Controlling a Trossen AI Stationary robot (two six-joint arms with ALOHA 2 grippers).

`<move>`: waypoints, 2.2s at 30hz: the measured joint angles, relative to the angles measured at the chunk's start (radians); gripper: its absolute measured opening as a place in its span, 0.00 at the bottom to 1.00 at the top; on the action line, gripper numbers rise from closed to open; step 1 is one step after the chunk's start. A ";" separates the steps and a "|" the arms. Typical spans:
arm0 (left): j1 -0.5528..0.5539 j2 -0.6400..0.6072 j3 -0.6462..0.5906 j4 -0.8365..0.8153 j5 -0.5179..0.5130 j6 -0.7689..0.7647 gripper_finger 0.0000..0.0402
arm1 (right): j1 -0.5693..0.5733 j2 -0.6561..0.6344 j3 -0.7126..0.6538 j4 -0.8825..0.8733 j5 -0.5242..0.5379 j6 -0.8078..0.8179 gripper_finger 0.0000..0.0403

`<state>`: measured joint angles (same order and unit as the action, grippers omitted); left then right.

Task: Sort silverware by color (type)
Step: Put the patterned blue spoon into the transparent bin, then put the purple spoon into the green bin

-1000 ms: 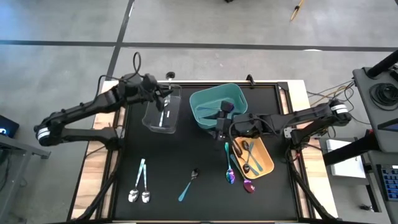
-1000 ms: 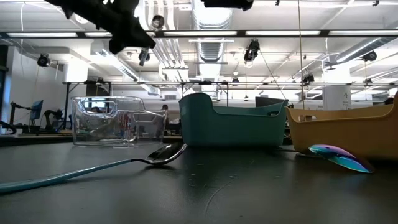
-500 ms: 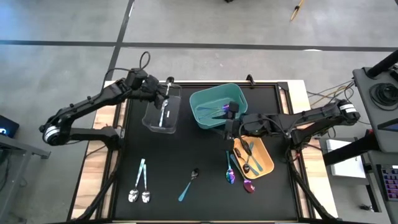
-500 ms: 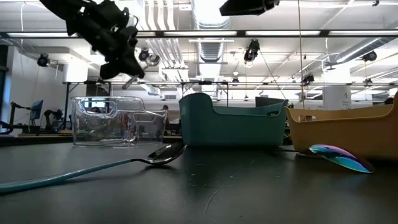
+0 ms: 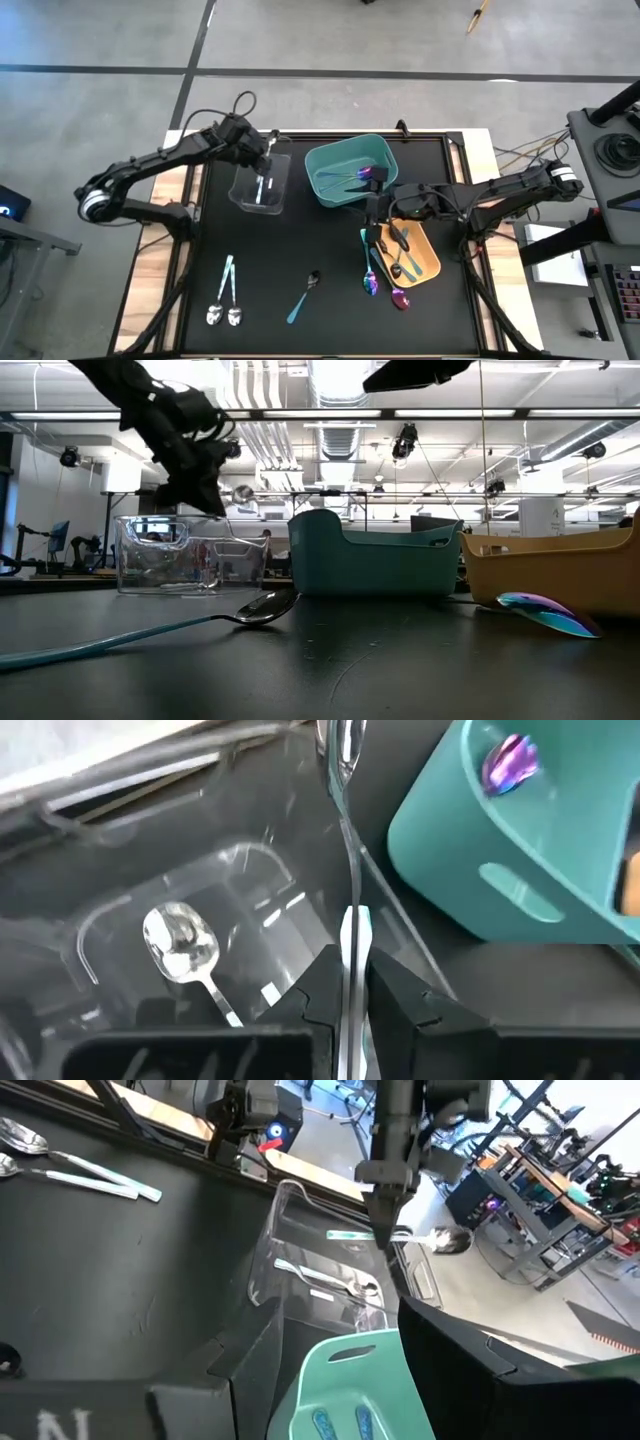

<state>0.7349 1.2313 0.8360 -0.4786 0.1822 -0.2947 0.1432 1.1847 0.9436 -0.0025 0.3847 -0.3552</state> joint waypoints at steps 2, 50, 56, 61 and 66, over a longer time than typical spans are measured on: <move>0.000 0.030 0.000 -0.001 0.000 -0.007 0.05 | 0.000 0.000 0.000 -0.001 0.000 -0.005 0.47; 0.000 0.206 0.000 -0.072 0.003 -0.178 0.08 | -0.018 0.001 -0.002 -0.004 0.009 -0.005 0.42; 0.000 0.206 0.000 -0.072 0.003 -0.178 0.08 | -0.018 0.001 -0.002 -0.005 0.009 -0.005 0.42; 0.000 0.203 0.000 -0.072 0.003 -0.178 0.08 | -0.018 0.001 -0.003 -0.006 0.009 -0.004 0.42; 0.000 0.171 0.000 -0.072 0.011 -0.153 0.08 | -0.018 0.001 -0.003 -0.008 0.009 -0.004 0.42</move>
<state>0.7348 1.4026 0.8356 -0.5507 0.1928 -0.4472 0.1253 1.1858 0.9409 -0.0105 0.3935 -0.3595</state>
